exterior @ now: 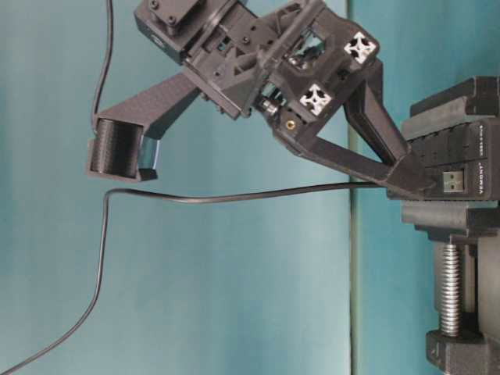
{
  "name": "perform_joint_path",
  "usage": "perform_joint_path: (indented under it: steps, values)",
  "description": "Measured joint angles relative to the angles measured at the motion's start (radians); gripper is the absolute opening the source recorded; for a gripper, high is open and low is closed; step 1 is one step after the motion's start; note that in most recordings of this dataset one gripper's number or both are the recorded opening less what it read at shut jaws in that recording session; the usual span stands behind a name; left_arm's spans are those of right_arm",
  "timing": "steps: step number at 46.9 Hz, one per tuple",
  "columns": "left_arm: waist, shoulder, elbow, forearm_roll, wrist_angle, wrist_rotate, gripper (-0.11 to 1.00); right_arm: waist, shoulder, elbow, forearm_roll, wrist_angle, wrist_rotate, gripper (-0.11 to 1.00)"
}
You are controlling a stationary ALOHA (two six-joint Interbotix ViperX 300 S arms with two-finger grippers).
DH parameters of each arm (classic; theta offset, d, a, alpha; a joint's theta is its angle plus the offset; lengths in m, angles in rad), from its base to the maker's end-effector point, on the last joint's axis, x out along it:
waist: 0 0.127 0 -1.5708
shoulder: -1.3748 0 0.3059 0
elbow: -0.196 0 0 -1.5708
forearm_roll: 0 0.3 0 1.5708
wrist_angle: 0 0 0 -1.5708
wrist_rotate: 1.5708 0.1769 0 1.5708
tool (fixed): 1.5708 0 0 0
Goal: Insert the USB into the front port of the fixed hub.
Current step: 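Align and push the USB plug into the front port with the right gripper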
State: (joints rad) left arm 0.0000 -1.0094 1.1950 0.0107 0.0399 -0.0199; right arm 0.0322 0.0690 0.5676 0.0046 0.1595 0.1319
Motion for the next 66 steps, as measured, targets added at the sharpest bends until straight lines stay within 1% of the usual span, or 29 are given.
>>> perform_joint_path:
  steps: [24, 47, 57, 66]
  values:
    - [0.0, -0.002, 0.0, 0.0, 0.0, 0.0, 0.0, 0.0, 0.0, -0.002, -0.002, 0.032, 0.002, 0.05]
    - [0.0, -0.002, 0.002, 0.0, -0.002, 0.002, 0.0, 0.0, -0.003, -0.002, -0.003, 0.037, 0.0, 0.05]
    - [0.0, -0.002, 0.002, 0.0, 0.0, 0.002, 0.0, 0.002, -0.003, -0.005, -0.003, 0.072, 0.0, 0.05]
    - [0.0, -0.002, 0.002, 0.0, 0.0, 0.0, 0.0, 0.002, -0.003, -0.005, -0.003, 0.075, 0.0, 0.05]
